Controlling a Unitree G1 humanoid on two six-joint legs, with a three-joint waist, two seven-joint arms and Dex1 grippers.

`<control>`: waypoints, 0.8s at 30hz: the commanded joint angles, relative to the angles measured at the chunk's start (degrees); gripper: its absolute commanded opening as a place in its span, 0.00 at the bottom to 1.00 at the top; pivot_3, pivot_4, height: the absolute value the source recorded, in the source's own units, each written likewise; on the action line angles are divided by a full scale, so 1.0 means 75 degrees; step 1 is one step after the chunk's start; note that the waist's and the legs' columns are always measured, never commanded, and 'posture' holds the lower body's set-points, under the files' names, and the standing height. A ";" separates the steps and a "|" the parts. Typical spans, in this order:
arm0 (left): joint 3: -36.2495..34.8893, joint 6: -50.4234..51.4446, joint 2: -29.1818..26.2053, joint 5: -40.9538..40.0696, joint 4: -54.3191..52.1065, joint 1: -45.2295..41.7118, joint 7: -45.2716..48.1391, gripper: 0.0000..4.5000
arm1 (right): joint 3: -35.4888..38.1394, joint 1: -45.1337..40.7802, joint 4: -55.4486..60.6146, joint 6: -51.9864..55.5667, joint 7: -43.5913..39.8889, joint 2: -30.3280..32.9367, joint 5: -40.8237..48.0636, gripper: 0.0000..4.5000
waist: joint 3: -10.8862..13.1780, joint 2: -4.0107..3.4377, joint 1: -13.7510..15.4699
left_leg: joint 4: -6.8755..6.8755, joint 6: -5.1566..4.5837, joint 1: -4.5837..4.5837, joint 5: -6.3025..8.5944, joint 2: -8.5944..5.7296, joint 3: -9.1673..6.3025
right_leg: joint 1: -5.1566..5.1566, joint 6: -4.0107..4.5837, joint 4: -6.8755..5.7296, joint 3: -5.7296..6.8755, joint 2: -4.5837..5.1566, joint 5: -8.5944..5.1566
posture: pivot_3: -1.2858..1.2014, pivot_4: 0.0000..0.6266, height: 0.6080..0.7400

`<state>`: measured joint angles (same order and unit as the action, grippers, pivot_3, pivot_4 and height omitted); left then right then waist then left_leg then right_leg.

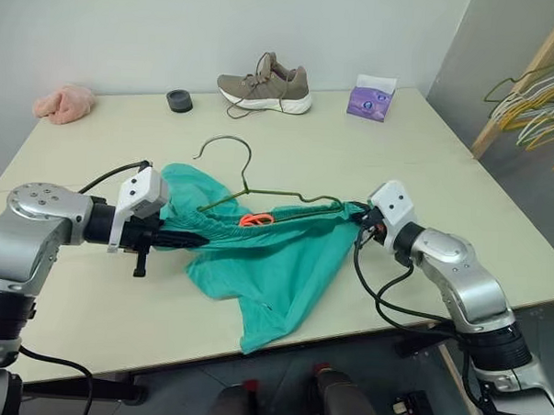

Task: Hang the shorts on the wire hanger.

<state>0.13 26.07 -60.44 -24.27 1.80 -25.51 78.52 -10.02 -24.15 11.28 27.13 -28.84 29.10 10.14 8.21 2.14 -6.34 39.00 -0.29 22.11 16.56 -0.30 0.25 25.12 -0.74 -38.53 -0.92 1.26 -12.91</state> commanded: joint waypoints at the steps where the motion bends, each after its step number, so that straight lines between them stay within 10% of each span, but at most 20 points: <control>1: -0.0122 -0.0235 -0.0289 0.0514 0.0495 -0.0048 -0.0169 0.00 | 0.0752 0.0106 0.0047 0.0100 0.0149 0.0402 -0.0197 0.01 | 0.0000 0.0000 -0.0004 | 0.0000 0.0000 0.0000 0.0000 0.0000 0.0001 | 0.0000 0.0000 0.0000 -0.0002 0.0000 0.0000 | 0.46 0.17 1.00; 24: 0.0549 -0.1509 0.0497 0.1630 0.0468 -0.0220 -0.1146 0.00 | -0.0593 -0.1147 0.1977 0.1364 -0.1576 0.1005 0.0008 0.01 | 0.0003 0.0001 0.0007 | 0.0001 -0.0001 0.0002 0.0001 -0.0001 0.0001 | 0.0001 0.0000 0.0001 0.0003 -0.0005 -0.0001 | 0.45 0.18 1.00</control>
<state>5.36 13.33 -56.94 -11.60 6.71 -26.08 71.02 -14.56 -31.25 23.86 37.50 -39.73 36.35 10.27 8.23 2.15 -6.29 39.01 -0.30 22.13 16.56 -0.31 0.26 25.12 -0.74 -38.52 -0.89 1.23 -12.92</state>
